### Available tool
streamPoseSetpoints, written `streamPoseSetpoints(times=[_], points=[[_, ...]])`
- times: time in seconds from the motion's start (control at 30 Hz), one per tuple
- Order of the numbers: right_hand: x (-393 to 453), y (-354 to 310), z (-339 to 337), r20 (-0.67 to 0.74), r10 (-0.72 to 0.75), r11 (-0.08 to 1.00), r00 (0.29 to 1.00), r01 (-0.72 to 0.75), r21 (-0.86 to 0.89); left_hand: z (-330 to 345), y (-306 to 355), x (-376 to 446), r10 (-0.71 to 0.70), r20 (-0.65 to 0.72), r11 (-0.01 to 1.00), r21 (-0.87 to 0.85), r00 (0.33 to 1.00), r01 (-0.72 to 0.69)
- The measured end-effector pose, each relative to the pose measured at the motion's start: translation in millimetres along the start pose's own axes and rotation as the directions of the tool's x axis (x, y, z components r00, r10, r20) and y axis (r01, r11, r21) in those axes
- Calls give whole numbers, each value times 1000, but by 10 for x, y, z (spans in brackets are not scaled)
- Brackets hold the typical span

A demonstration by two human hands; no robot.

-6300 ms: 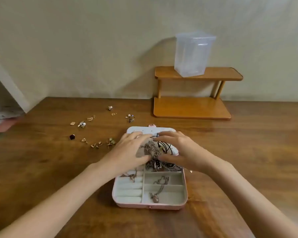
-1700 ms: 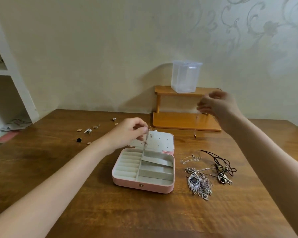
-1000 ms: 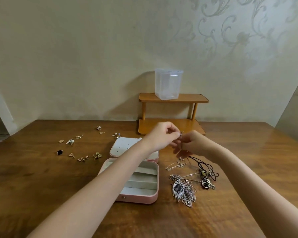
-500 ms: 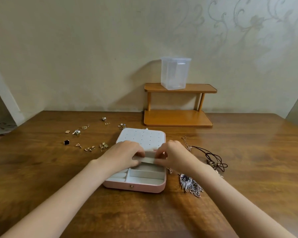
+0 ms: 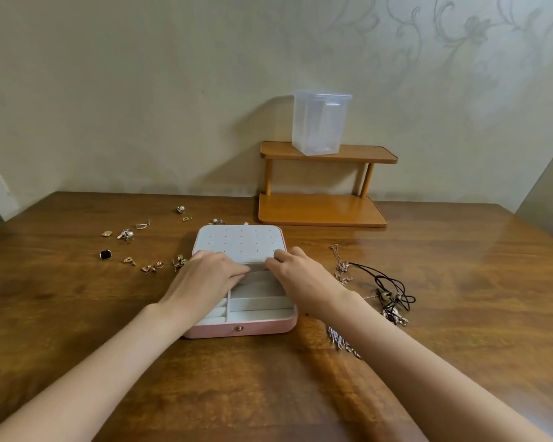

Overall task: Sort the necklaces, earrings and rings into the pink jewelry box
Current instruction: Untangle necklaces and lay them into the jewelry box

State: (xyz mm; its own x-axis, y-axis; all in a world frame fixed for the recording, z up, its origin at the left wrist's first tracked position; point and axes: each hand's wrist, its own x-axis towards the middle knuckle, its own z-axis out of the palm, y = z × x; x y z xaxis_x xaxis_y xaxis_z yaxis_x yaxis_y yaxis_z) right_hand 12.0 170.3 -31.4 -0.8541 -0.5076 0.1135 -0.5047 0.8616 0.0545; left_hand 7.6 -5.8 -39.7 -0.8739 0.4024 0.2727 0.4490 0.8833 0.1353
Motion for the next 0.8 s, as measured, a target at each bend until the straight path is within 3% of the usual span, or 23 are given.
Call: streamPoseSetpoints(times=[0.1,0.3,0.4,0.5,0.6,0.67,0.8], points=[[53,20,-27,20,-20,1000,1000,20,-4,-50,6,10,-20,65,1000,-16,998,21],[103,22,-33,56,-8,1000,998,8,-7,-97,178,123,-65,156,970,240,986,26],[27,91,-161,-1,52,985,999,-51,167,-112,262,103,-80,126,957,286,989,41],[-176,329,-504,-87,150,935,985,-113,335,-219,422,39,-59,-49,989,134,997,65],[-457,607,-716,37,219,898,975,-216,383,-254,736,-23,23,-148,988,-148,989,-45],[-592,711,-693,138,264,885,955,-296,359,-177,1004,-44,132,-77,962,-229,988,-146],[-760,754,-494,233,317,857,919,-383,344,135,1360,-124,324,194,946,-69,926,-316]])
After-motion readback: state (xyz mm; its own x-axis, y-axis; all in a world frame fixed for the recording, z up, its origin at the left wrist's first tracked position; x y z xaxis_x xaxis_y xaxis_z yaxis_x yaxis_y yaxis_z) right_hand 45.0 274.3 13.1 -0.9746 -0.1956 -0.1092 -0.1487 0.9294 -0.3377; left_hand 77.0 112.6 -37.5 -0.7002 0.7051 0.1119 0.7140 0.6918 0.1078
